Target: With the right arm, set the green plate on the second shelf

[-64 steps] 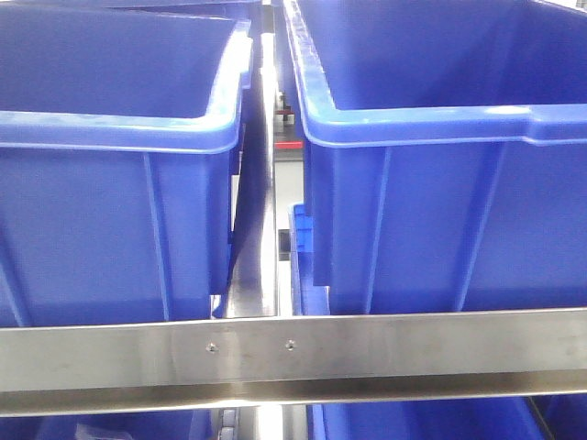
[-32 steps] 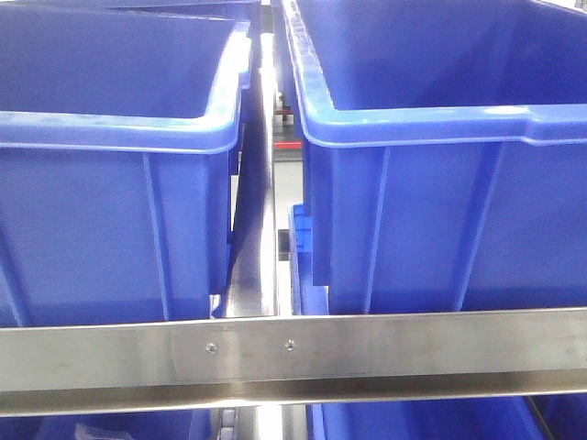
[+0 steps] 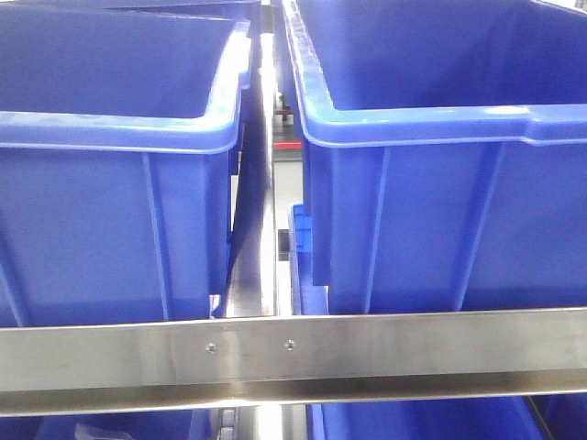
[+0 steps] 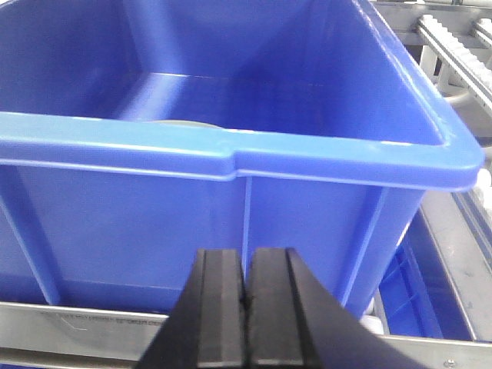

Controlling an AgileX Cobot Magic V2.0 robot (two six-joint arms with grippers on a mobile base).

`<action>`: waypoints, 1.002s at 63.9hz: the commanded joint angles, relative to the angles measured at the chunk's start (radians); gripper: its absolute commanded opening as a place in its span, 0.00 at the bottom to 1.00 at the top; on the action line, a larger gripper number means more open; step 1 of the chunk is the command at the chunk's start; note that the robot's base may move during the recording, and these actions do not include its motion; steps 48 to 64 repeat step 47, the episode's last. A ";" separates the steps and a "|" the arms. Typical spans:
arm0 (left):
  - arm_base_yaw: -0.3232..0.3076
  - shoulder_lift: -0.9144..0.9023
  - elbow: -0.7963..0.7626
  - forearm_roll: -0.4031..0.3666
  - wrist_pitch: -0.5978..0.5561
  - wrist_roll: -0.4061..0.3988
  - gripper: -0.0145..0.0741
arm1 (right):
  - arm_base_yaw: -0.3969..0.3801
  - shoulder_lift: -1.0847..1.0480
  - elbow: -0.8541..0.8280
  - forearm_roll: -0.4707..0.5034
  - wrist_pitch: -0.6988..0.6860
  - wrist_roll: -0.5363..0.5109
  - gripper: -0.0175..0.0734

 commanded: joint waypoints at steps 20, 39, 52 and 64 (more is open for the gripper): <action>-0.003 -0.016 0.041 -0.008 -0.090 -0.003 0.31 | -0.007 -0.019 -0.017 -0.002 -0.087 -0.002 0.24; -0.003 -0.016 0.041 -0.008 -0.090 -0.003 0.31 | -0.007 -0.019 -0.017 -0.002 -0.087 -0.002 0.24; -0.003 -0.016 0.041 -0.008 -0.090 -0.003 0.31 | -0.007 -0.019 -0.017 -0.002 -0.087 -0.002 0.24; -0.003 -0.016 0.041 -0.008 -0.090 -0.003 0.31 | -0.007 -0.019 -0.017 -0.002 -0.087 -0.002 0.24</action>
